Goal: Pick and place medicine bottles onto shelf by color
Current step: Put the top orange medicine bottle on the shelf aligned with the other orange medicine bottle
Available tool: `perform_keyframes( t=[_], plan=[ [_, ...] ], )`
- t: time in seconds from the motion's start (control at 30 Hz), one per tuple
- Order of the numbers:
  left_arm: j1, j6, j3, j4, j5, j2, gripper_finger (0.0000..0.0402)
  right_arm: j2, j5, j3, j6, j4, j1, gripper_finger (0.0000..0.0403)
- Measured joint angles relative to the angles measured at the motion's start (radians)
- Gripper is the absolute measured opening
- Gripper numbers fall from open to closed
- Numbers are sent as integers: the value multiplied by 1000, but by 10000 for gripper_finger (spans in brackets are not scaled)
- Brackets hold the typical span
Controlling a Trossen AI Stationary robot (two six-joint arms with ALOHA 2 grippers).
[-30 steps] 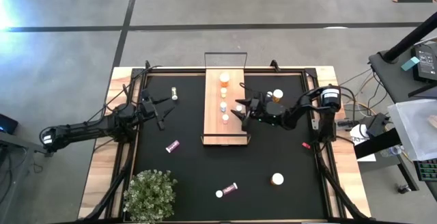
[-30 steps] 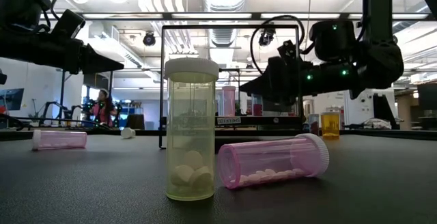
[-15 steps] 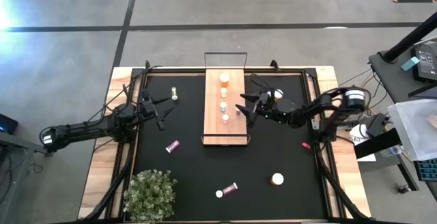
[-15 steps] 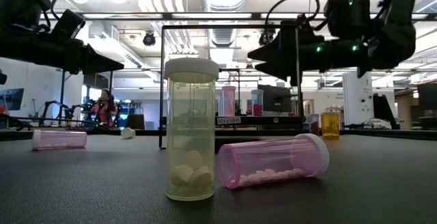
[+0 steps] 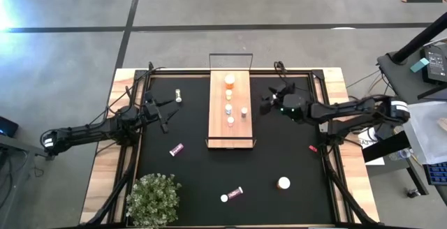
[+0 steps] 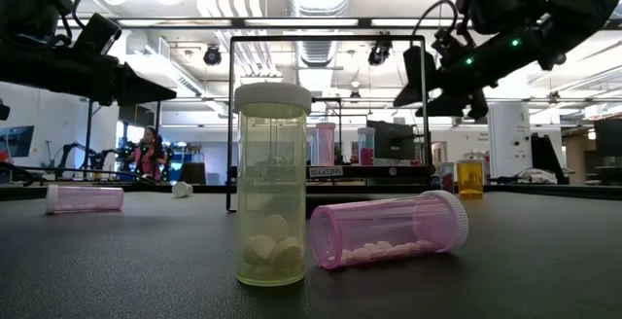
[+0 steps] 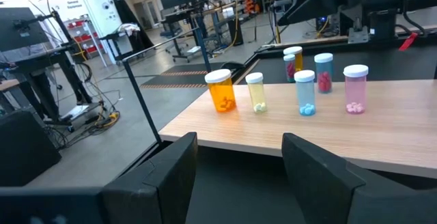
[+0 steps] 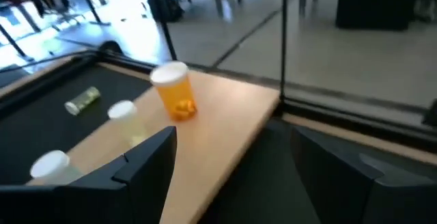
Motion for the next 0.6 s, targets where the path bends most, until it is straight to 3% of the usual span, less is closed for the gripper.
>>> perform_keyframes(
  t=[0.6],
  plan=[
    [0, 0, 0, 0, 0, 0, 199, -8, 124, 130, 382, -525, -8, 271]
  ],
)
